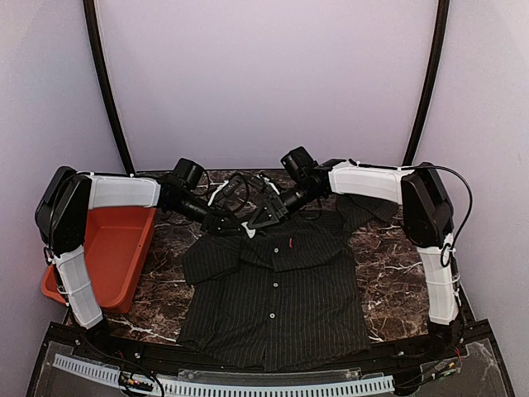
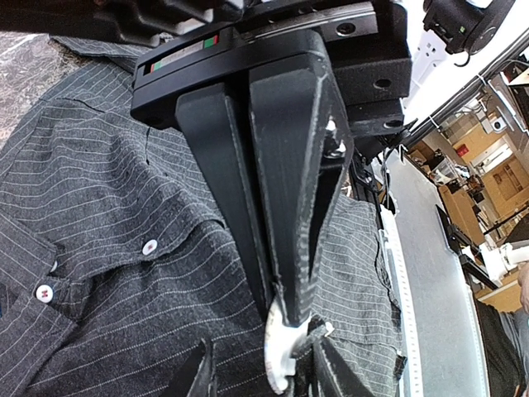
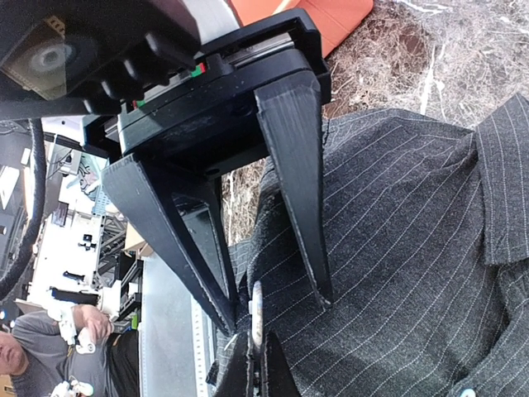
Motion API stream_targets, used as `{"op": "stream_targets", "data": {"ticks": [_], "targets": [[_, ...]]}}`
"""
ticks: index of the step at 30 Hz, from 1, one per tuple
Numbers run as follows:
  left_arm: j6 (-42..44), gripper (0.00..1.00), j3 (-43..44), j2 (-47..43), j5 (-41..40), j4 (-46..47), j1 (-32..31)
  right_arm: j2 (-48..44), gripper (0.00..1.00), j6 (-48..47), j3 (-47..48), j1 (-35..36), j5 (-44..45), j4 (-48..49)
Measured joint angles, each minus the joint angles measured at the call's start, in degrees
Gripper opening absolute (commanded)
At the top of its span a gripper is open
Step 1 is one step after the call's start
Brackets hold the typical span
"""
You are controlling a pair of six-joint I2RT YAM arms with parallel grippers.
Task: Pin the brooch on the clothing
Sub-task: Pin the brooch to the flattened clothing.
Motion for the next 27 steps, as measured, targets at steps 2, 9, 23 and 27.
{"op": "stream_targets", "data": {"ticks": [2,9,23,27], "targets": [[-0.1,0.38,0.0,0.0,0.1,0.2,0.0,-0.1,0.00,0.3,-0.3,0.0,-0.3,0.5],[-0.8,0.33,0.0,0.0,1.1,0.5,0.0,-0.5,0.00,2.2,-1.3,-0.1,-1.4,2.8],[-2.8,0.20,-0.1,0.0,2.6,2.2,0.2,-0.6,0.00,4.2,-1.5,-0.2,-1.6,5.2],[-3.5,0.16,-0.4,0.0,2.9,2.8,0.2,-0.6,0.00,4.6,-1.7,-0.2,-1.6,5.5]]}}
